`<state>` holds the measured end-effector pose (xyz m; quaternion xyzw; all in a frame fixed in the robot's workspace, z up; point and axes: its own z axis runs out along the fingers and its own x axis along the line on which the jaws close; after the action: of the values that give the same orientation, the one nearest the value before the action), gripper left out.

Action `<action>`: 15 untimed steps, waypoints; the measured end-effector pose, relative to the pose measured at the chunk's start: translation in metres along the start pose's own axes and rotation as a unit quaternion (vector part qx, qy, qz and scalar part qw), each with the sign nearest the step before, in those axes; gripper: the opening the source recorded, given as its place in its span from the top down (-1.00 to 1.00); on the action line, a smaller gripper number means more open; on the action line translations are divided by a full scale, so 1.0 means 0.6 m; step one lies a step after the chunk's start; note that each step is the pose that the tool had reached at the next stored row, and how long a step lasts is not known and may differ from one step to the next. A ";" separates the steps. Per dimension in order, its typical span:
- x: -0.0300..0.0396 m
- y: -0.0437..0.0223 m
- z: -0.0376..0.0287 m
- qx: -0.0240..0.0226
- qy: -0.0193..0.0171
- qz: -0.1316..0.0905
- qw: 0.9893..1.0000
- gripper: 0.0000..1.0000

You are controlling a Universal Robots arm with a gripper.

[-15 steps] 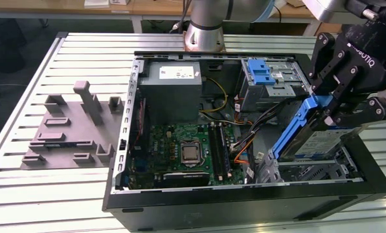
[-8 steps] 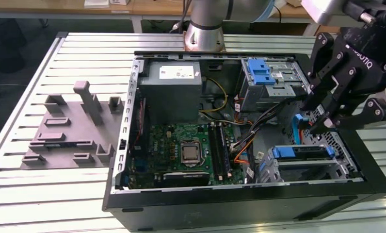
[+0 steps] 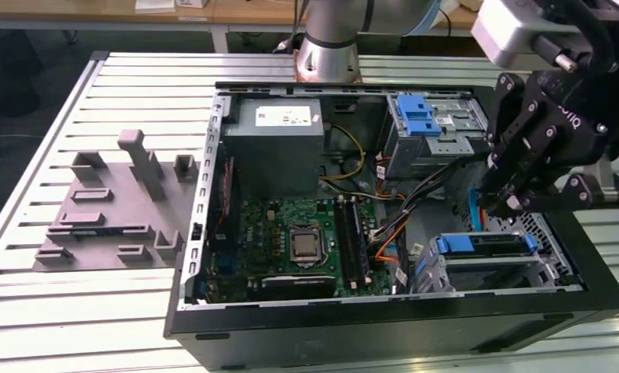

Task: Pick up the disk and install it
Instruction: 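Insert the disk into the insertion slot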

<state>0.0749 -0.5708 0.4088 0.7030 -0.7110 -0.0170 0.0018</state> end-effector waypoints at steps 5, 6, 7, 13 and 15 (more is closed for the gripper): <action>0.000 -0.001 0.015 0.000 0.000 0.000 1.000 0.63; 0.000 -0.001 0.018 0.000 0.000 0.000 1.000 0.75; 0.000 -0.001 0.019 0.000 0.000 0.000 1.000 0.79; 0.001 -0.001 0.031 0.000 0.000 0.000 1.000 0.79; 0.001 -0.001 0.037 0.000 0.000 0.000 1.000 0.79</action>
<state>0.0752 -0.5709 0.3867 0.7030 -0.7110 -0.0167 0.0015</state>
